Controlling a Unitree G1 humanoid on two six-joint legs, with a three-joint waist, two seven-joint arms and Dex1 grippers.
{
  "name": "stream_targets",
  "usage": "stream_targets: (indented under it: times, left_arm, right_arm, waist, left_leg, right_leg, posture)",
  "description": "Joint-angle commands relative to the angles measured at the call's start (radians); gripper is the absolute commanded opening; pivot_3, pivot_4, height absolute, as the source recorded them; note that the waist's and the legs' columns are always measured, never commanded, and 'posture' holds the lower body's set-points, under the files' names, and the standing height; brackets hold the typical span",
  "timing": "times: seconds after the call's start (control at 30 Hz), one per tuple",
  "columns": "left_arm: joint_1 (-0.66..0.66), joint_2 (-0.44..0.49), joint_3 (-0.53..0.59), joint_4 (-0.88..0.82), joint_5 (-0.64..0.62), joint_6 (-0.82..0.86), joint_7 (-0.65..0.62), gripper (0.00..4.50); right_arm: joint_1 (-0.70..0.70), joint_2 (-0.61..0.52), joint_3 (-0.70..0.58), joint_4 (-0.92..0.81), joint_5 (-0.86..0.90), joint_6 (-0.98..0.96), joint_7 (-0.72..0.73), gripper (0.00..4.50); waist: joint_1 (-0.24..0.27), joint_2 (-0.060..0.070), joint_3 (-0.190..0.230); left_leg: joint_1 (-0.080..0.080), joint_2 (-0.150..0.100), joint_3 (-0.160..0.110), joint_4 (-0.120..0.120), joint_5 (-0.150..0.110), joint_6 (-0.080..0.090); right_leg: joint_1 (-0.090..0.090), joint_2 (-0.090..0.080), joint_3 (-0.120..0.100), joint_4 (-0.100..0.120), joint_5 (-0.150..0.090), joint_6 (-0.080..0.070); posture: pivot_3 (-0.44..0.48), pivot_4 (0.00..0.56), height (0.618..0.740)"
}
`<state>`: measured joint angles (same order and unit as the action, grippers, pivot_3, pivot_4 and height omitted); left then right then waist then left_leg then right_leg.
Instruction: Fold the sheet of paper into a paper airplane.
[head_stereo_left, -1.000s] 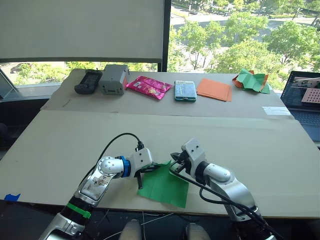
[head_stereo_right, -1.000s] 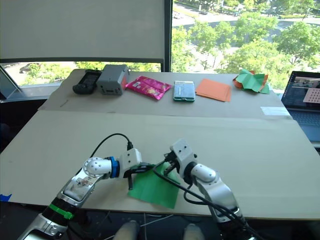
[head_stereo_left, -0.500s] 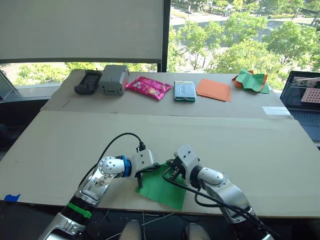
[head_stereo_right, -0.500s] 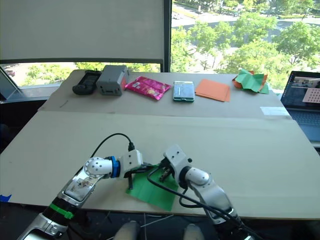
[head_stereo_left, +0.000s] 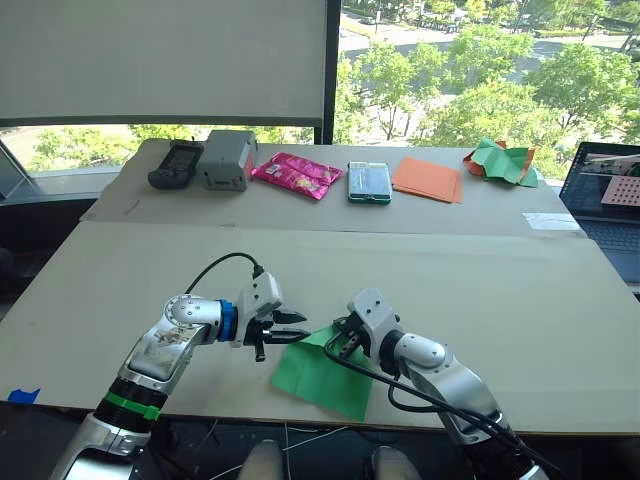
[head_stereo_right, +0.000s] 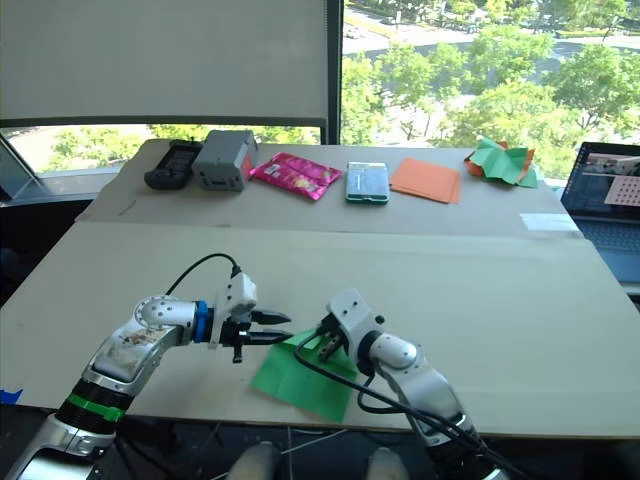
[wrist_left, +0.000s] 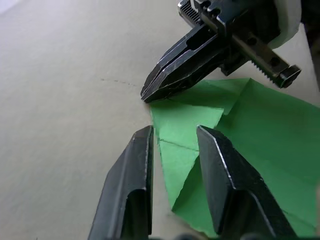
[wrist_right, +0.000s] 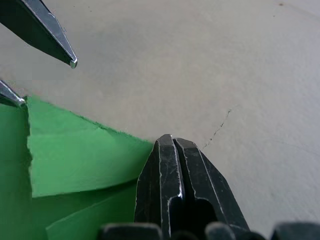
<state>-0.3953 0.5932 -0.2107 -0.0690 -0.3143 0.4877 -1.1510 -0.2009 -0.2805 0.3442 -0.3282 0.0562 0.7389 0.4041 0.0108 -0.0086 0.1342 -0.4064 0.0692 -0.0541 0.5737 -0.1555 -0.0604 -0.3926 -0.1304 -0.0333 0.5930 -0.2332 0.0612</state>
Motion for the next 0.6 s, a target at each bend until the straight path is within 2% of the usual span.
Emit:
stream_targets:
  times: [0.03,0.17,0.4,0.6]
  left_arm:
    - [-0.052,-0.019,0.016,0.034,-0.038,0.013,-0.027,0.05]
    - [-0.116,-0.059,-0.039,0.148,0.046,-0.060,0.003,0.02]
    - [-0.156,-0.153,-0.084,0.250,0.092,-0.109,0.025,0.02]
    - [-0.151,-0.166,-0.113,0.290,0.142,-0.146,0.029,0.02]
  right_arm:
    - [0.020,-0.006,0.005,0.010,-0.013,0.031,-0.012,0.00]
    - [0.026,-0.006,0.005,0.003,-0.016,0.036,-0.020,0.00]
    - [0.037,0.000,0.015,-0.009,-0.019,0.040,-0.032,0.00]
    - [0.039,-0.001,0.015,-0.017,-0.018,0.046,-0.042,0.00]
  waist:
    - [0.000,0.000,0.000]
    - [0.001,0.000,0.000]
    - [0.000,-0.001,-0.001]
    - [0.001,-0.001,-0.001]
  left_leg:
    - [0.000,0.000,0.000,0.000,0.000,0.000]
    - [0.000,0.000,0.000,0.000,0.000,0.000]
    - [0.000,0.000,0.000,0.002,0.000,0.001]
    - [0.001,0.000,0.000,0.002,0.000,0.001]
  right_leg:
    - [0.000,0.000,0.000,0.000,0.000,0.000]
    - [0.001,0.000,0.000,0.000,0.000,0.000]
    - [0.002,0.000,0.000,0.000,0.000,0.000]
    - [0.002,0.000,0.000,0.001,0.000,0.000]
  posture:
    - [0.000,0.150,0.706]
    - [0.000,0.150,0.706]
    - [0.000,0.150,0.706]
    - [0.000,0.150,0.706]
